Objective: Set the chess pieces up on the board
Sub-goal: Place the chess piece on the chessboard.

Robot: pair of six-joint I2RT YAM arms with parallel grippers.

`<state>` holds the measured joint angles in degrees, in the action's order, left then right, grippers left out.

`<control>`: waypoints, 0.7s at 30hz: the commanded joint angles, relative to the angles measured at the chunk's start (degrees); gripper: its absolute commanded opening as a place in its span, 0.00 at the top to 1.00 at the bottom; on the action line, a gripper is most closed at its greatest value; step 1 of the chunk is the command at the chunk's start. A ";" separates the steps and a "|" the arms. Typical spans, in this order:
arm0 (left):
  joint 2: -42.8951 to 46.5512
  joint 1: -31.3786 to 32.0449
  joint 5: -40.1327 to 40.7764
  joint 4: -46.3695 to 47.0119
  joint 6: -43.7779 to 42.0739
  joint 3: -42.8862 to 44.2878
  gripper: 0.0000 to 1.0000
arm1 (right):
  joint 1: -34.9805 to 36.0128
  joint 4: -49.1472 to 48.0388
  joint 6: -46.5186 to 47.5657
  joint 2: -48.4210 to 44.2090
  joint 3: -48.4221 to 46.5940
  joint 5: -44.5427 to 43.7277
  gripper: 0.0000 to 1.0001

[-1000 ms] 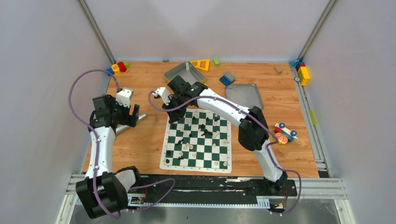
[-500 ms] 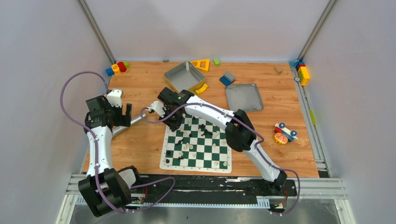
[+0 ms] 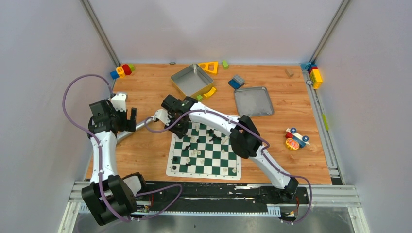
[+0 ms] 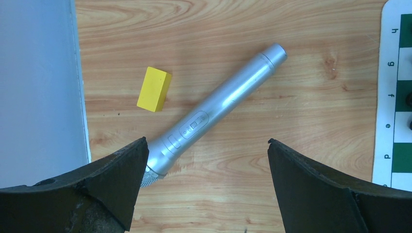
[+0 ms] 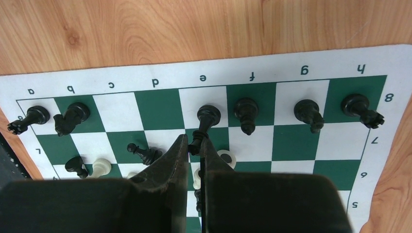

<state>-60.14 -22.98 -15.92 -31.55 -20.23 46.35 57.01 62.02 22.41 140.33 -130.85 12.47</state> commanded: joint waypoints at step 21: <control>-0.23 -0.66 0.50 1.12 0.57 1.29 0.00 | 1.46 2.06 1.84 1.40 -3.25 -0.96 0.98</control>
<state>-60.34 -23.00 -15.46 -31.53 -20.23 46.35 57.95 63.53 23.73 140.62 -131.33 11.86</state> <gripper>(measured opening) 0.997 0.085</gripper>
